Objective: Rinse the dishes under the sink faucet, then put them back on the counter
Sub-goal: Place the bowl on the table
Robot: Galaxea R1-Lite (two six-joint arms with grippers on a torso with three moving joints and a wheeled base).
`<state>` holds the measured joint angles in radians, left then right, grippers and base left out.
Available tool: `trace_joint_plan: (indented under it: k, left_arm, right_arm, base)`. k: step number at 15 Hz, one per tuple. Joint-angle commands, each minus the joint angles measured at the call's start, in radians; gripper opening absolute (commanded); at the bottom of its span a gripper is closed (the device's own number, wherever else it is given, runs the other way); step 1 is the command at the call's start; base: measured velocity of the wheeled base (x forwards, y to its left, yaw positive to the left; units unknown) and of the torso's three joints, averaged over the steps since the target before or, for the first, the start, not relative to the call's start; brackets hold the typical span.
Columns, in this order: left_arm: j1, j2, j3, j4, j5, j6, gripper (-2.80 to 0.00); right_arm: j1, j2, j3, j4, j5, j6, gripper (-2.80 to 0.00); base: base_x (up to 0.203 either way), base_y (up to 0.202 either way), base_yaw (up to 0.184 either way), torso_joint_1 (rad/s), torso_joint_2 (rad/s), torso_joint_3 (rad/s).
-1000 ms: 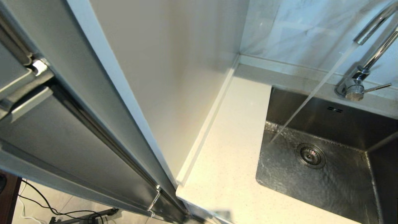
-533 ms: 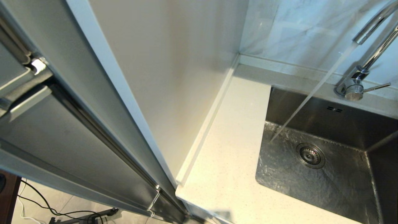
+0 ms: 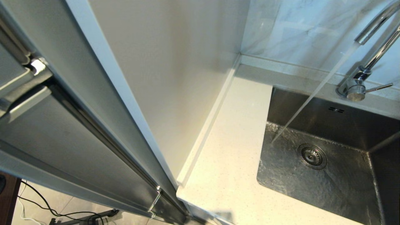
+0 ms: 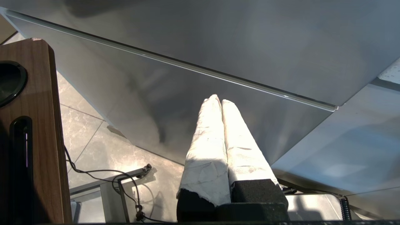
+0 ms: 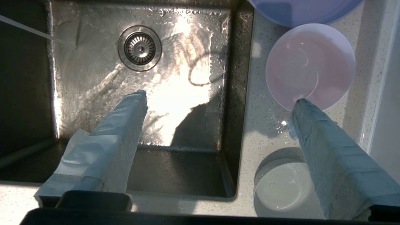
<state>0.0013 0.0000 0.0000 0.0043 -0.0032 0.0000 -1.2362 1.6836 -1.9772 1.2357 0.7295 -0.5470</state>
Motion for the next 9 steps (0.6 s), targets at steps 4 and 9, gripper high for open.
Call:
trace_joint_plan:
  k: [4,9]
  left_arm:
    - [0.000,0.000,0.000,0.000,0.000,0.000,-2.80]
    - [0.000,0.000,0.000,0.000,0.000,-0.001,-2.80]
  right_arm:
    - [0.001,0.001,0.000,0.008,0.005,-0.005,0.00]
    - [0.001,0.002,0.000,0.008,0.005,-0.005,0.00]
  base:
    - [0.000,0.000,0.000,0.000,0.00,0.000]
    - [0.000,0.000,0.000,0.000,0.00,0.000]
